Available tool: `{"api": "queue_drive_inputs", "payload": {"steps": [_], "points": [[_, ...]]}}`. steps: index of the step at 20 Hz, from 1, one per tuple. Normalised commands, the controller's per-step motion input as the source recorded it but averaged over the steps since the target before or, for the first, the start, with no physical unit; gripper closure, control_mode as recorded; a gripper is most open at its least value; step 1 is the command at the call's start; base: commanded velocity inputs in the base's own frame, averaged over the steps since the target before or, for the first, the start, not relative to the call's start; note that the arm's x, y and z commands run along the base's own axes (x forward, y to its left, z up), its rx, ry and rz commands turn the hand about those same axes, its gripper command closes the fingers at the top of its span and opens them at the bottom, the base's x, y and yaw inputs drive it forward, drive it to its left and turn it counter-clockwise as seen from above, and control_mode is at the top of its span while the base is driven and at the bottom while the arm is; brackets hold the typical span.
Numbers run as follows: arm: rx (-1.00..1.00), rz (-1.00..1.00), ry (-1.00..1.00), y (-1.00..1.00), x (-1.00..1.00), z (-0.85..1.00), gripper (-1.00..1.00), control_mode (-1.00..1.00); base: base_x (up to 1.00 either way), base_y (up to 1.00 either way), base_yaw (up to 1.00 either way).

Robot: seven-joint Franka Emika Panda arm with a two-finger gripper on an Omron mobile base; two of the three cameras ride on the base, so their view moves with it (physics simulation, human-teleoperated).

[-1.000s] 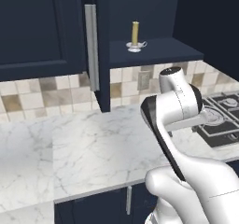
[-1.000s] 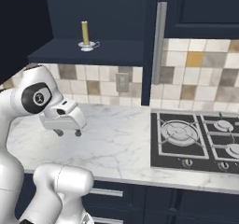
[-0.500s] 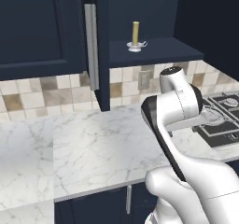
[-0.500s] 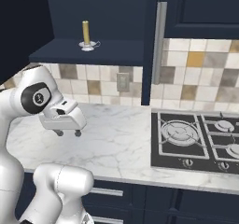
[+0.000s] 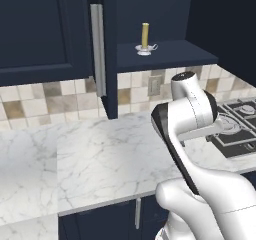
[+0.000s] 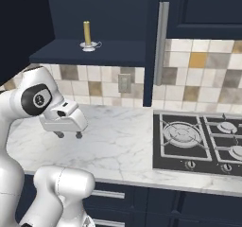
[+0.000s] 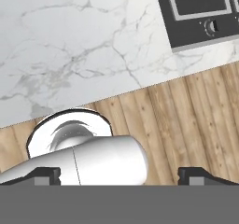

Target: Get the candle and the liquor from the cabinet and move them to the dining counter.

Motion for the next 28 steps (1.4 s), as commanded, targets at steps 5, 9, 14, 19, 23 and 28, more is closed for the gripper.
{"api": "queue_drive_inputs", "payload": {"steps": [5, 9, 14, 19, 23, 28], "points": [[0.0, 0.0, 0.0, 0.0, 0.0, 0.0, -1.0, 1.0, 0.0, 0.0, 0.0], [0.0, 0.01, -0.07, 0.04, -0.01, 0.07, -1.0, -1.0, 0.0, 0.0, 0.0], [0.0, 0.07, -0.14, 0.08, -0.01, 0.21, -1.0, -1.0, 0.0, 0.0, 0.0], [0.0, 0.06, -0.1, 0.13, 0.0, 0.26, -1.0, -1.0, 0.0, 0.0, 0.0], [0.0, 0.09, -0.16, 0.17, 0.0, 0.33, -1.0, -1.0, 0.0, 0.0, 0.0], [0.0, 0.1, -0.24, 0.17, 0.0, 0.35, -1.0, -1.0, 0.0, 0.0, 0.0]]}}
